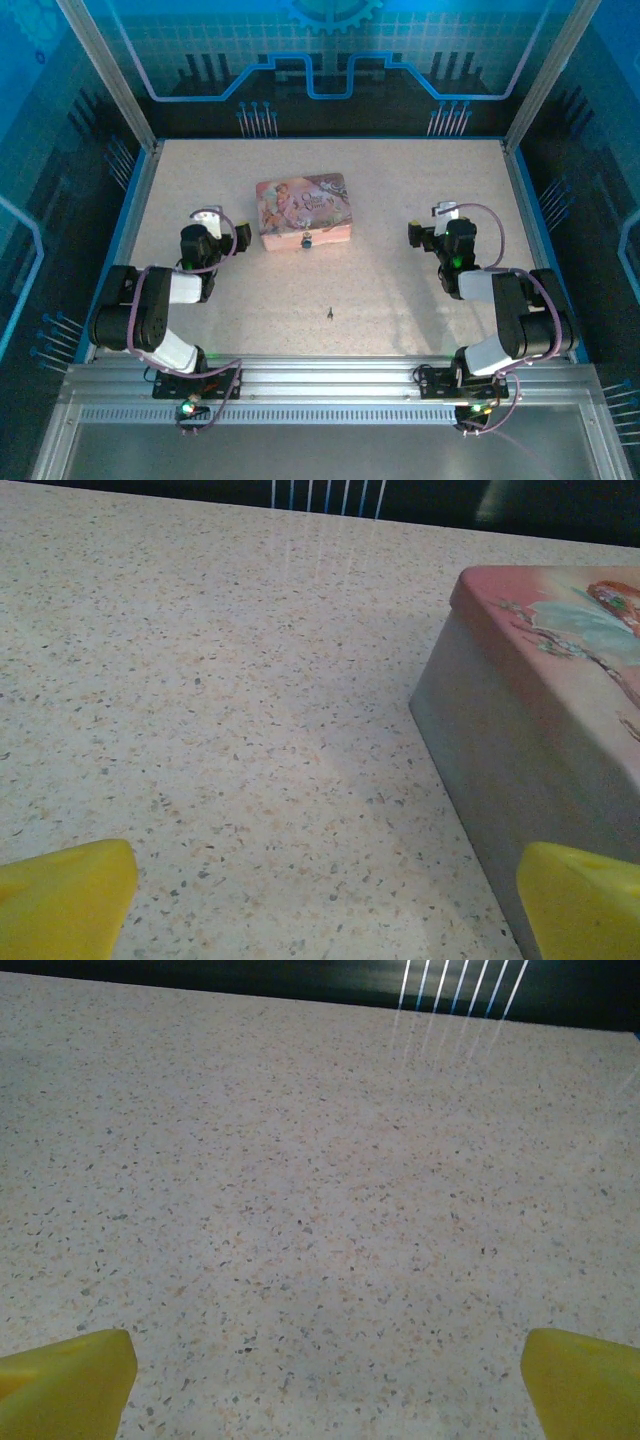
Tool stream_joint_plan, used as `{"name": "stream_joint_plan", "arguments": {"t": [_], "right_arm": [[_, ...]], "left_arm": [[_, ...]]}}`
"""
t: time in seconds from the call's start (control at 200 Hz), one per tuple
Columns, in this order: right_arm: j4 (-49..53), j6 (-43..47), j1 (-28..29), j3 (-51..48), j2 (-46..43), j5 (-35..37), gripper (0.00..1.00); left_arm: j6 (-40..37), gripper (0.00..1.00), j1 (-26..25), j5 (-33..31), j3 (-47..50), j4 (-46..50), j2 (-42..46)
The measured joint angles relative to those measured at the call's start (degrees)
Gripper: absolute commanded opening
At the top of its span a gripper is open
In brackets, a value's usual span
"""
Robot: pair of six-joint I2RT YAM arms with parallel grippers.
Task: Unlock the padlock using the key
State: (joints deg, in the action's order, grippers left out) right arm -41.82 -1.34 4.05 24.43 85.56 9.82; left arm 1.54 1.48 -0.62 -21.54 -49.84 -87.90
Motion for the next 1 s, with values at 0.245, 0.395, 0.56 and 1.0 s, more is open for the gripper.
{"name": "stream_joint_plan", "arguments": {"t": [0.245,0.395,0.56,1.0], "right_arm": [[16.94,-2.21,-0.48,6.99,-10.03,0.02,1.00],[30.73,-7.13,0.50,13.97,-17.51,-1.38,0.97],[44.94,-16.70,8.13,19.06,-21.81,-3.80,0.87],[64.72,-42.36,43.69,20.50,-11.54,-7.56,0.74]], "left_arm": [[1.36,0.99,0.31,-0.79,-1.05,8.76,13.33],[8.98,0.99,0.31,-0.44,-6.97,20.81,21.55],[17.90,0.99,0.35,4.46,-18.23,35.19,24.37],[34.21,0.99,-9.38,18.53,-16.81,45.66,25.42]]}}
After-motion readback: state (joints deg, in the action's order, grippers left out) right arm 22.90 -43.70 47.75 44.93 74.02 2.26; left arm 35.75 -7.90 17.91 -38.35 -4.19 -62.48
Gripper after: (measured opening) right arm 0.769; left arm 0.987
